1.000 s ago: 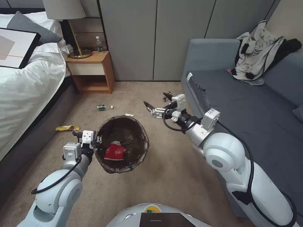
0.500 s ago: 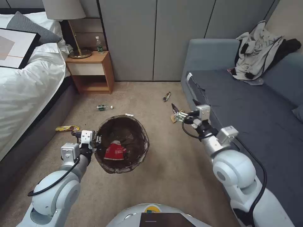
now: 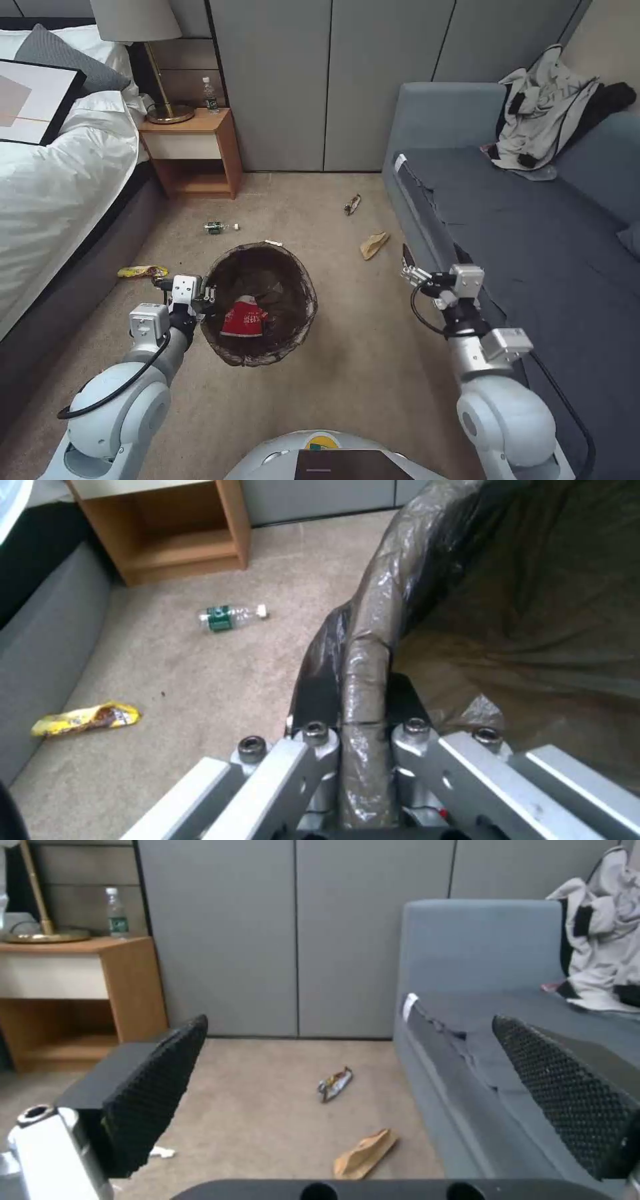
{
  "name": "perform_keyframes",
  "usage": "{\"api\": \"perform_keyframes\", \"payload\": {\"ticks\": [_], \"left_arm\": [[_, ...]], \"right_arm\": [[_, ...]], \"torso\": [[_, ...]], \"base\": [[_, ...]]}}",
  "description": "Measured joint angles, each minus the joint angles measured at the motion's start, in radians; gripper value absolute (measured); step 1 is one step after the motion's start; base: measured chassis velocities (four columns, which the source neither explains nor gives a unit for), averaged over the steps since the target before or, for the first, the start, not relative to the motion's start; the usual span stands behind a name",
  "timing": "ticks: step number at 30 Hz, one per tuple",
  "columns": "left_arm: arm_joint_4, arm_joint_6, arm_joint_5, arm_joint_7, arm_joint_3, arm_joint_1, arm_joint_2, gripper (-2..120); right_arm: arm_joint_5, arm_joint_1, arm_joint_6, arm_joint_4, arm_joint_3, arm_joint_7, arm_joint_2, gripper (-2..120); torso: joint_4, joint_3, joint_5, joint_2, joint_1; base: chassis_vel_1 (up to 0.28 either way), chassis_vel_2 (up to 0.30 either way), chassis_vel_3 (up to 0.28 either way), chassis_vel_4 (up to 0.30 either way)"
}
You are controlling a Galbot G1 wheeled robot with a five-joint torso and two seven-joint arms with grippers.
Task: Pick up the trash bin, then pick up the garbage from the floor and place it into the trash bin.
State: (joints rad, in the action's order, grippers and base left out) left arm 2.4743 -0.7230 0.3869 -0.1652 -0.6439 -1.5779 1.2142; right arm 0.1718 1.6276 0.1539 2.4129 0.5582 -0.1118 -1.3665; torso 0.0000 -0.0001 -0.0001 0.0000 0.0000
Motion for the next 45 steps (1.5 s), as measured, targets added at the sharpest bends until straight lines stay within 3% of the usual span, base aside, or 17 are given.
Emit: {"api": "perform_keyframes", "payload": {"ticks": [3, 7, 45], "left_arm": [[0.006, 0.005, -0.021, 0.009, 0.002, -0.007, 0.008, 3], [0.013, 0.006, -0.024, 0.01, 0.003, -0.01, 0.016, 3], [0.026, 0.007, -0.027, 0.01, 0.003, -0.019, 0.023, 3]], "right_arm": [[-0.003, 0.06, -0.064, -0.006, 0.018, 0.069, -0.019, 100], [-0.001, 0.083, -0.092, -0.015, 0.022, 0.069, -0.02, 100], [-0.029, 0.121, -0.085, -0.009, -0.025, 0.023, -0.037, 100]], "torso": [[-0.0001, 0.0, 0.0, 0.0, 0.0], [0.0, 0.0, 0.0, 0.0, 0.0], [0.0, 0.0, 0.0001, 0.0, 0.0]], "base": [[0.0, 0.0, 0.0, 0.0], [0.0, 0.0, 0.0, 0.0], [-0.01, 0.012, 0.01, -0.01]]}}
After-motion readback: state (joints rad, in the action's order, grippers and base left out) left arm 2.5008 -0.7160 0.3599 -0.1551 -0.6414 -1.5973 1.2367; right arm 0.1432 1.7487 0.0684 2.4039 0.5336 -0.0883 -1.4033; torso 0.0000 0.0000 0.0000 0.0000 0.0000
